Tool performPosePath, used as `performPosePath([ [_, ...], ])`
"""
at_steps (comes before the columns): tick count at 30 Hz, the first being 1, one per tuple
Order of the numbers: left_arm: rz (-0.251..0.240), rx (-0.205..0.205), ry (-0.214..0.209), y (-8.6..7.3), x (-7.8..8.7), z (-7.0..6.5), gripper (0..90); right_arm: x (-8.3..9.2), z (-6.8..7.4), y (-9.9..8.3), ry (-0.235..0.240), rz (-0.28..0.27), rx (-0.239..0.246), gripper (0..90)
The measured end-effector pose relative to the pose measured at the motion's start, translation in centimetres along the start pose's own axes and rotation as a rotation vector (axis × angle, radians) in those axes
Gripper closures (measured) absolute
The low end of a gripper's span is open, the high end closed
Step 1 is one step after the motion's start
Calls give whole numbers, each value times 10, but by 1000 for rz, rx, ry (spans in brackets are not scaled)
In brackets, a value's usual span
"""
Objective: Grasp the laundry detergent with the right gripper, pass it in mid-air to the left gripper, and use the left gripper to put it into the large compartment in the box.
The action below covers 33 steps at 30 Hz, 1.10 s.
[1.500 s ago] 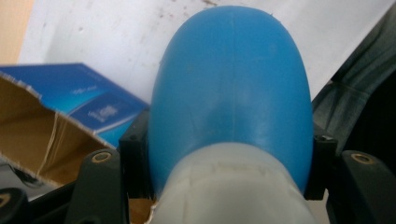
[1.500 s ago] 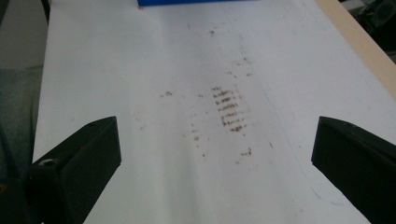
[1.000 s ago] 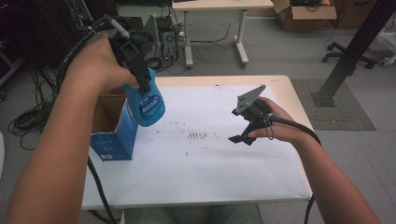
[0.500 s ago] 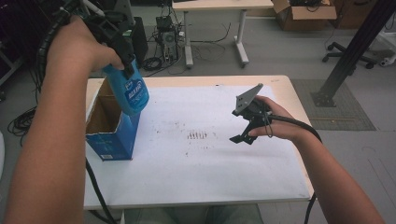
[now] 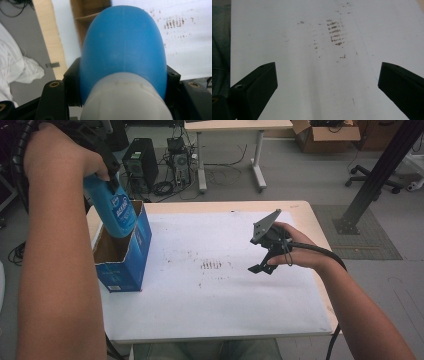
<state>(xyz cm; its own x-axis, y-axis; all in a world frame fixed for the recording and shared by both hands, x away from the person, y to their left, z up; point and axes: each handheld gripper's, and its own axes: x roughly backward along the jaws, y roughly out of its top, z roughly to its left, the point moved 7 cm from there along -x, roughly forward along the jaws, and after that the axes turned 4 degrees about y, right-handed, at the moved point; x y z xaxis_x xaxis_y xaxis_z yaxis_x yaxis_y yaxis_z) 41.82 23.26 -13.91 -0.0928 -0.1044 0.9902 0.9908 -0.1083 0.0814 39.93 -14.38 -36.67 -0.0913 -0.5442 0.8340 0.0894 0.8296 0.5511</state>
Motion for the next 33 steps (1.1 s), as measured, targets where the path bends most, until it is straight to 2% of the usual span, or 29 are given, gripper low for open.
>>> performPosePath([
  [7,15,89,8,-5,-6,22,384,-1,-1,-2,8,8,-5,28],
  [11,22,111,18,-7,-11,30,384,-2,-1,-2,11,11,-7,29],
  [22,33,125,-7,-7,-33,37,384,-3,-1,-2,17,19,-8,28],
  [28,52,124,11,-7,-49,36,384,-3,-1,-3,17,17,-11,29],
  [33,65,121,1,-6,-63,33,384,-5,0,-2,20,15,-12,29],
])
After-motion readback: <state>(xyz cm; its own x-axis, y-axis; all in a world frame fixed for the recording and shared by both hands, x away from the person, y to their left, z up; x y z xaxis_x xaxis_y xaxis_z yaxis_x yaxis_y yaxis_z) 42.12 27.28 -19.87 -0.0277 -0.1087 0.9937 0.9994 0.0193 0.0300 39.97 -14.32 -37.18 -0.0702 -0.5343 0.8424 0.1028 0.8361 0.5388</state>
